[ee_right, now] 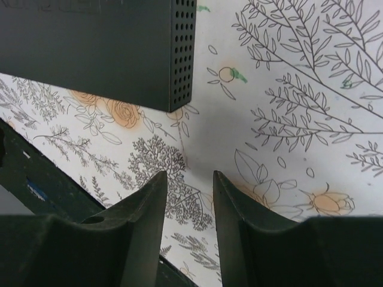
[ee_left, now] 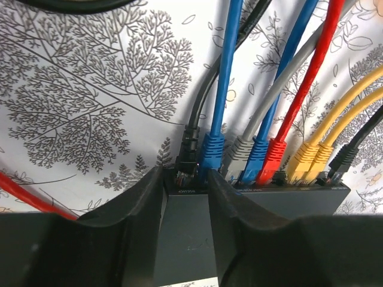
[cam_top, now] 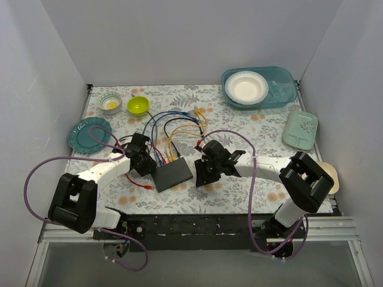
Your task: Pull the plug from the switch port
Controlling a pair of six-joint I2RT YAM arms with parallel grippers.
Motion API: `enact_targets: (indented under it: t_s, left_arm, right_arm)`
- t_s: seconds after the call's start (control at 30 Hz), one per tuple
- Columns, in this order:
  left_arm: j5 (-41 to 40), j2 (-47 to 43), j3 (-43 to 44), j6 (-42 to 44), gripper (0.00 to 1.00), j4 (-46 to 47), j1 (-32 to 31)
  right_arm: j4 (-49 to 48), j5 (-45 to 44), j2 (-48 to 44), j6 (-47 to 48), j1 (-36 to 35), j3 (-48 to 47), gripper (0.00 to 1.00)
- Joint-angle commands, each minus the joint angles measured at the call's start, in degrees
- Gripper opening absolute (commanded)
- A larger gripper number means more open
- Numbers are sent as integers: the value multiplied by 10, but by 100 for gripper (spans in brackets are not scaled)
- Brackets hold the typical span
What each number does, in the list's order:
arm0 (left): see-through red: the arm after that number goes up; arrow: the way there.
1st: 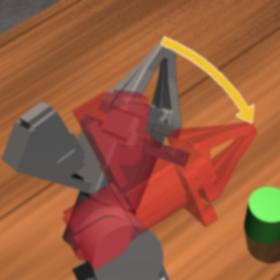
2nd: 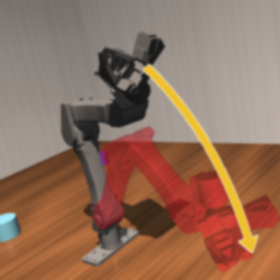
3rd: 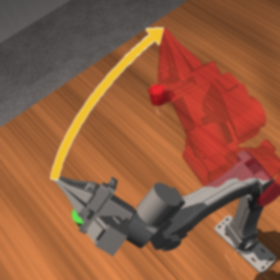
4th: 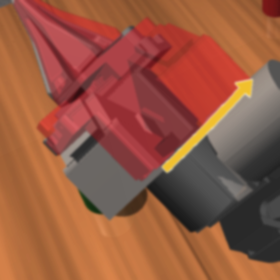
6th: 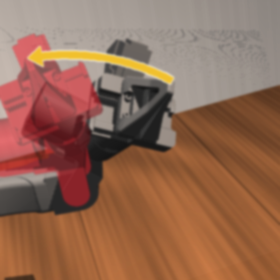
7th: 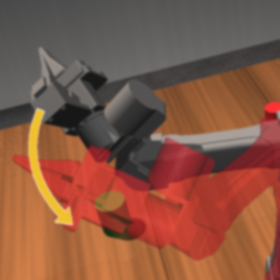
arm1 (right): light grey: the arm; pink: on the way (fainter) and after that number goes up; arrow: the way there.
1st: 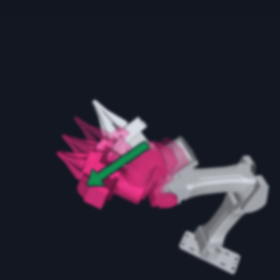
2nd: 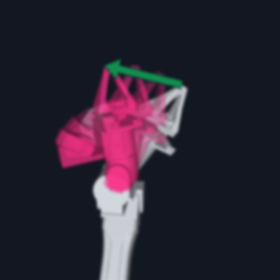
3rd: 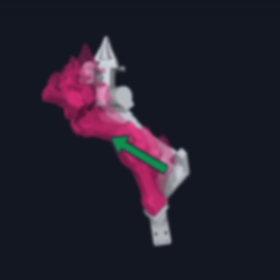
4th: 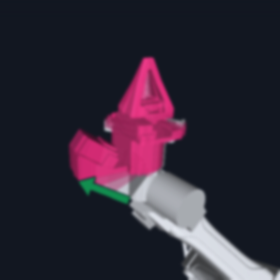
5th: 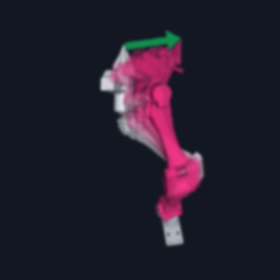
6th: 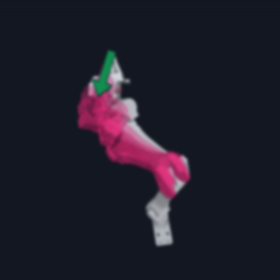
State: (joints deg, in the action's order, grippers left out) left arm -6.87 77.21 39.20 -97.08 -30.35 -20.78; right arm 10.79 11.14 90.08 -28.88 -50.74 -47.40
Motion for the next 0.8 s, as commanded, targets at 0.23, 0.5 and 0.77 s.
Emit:
enact_targets:
  t_s: [0.23,0.5,0.77]
  left_arm:
    - [68,6,-23,-18,24,14,-115]
    - [93,29,10,-81,22,30,-230]
    - [92,20,26,-110,21,28,-272]
  right_arm:
    - [-62,-4,43,-57,6,-23,43]
    - [-72,-1,59,-74,89,-18,42]
    - [-20,11,143,-48,141,-135,33]
